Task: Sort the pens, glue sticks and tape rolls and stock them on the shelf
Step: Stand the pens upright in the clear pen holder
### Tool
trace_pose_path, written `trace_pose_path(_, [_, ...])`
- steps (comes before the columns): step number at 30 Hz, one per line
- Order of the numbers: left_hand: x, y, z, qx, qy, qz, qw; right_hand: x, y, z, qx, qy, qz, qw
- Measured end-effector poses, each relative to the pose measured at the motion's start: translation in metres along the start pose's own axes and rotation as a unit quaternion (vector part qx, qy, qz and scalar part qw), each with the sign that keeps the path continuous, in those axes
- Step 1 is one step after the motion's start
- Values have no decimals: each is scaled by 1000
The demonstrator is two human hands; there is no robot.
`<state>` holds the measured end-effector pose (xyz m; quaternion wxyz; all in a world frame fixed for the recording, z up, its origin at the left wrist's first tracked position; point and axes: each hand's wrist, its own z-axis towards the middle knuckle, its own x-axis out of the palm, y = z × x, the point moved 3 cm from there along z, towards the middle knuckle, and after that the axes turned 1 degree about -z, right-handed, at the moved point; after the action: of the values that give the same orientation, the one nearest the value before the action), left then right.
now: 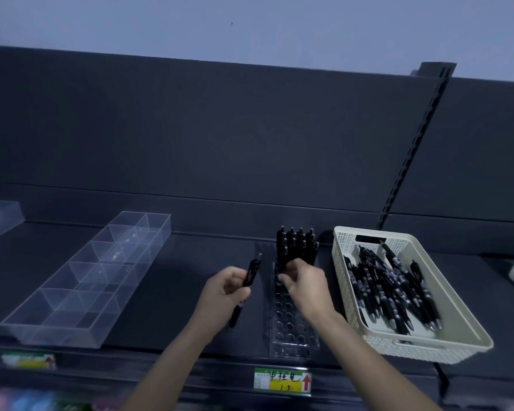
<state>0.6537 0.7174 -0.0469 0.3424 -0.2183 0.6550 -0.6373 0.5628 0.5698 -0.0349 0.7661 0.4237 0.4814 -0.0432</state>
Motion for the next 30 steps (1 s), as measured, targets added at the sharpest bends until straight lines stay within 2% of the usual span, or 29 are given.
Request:
trace_pose_path(3, [9, -5, 0, 2, -4, -21, 1000, -11, -2, -11, -14, -36, 52, 998])
trace_pose_path(5, [20, -8, 2, -5, 7, -50, 999, -20, 0, -18, -16, -39, 127, 991])
trace_pose_path(8, [37, -14, 5, -1, 21, -52, 998, -28, 6, -22, -14, 10, 206, 978])
trace_pose_path(10, [47, -18, 7, 19, 40, -48, 998, -30, 8, -21, -13, 38, 215, 976])
trace_pose_path(12, [51, -17, 10, 34, 46, -15, 998, -33, 4, -19, -4, 37, 209, 977])
trace_pose_path(15, [43, -9, 16, 62, 36, 146, 987, -47, -5, -12, 12, -18, 192, 981])
trace_pose_path(17, [39, 0, 17, 81, 71, 252, 962, -57, -10, -5, 10, -64, 164, 984])
trace_pose_path(20, [43, 11, 15, 75, 150, 362, 917, -57, -10, 2, -4, -85, 125, 989])
trace_pose_path(30, [47, 14, 24, 106, 197, 443, 868, -16, -8, 0, -26, -21, -6, 999])
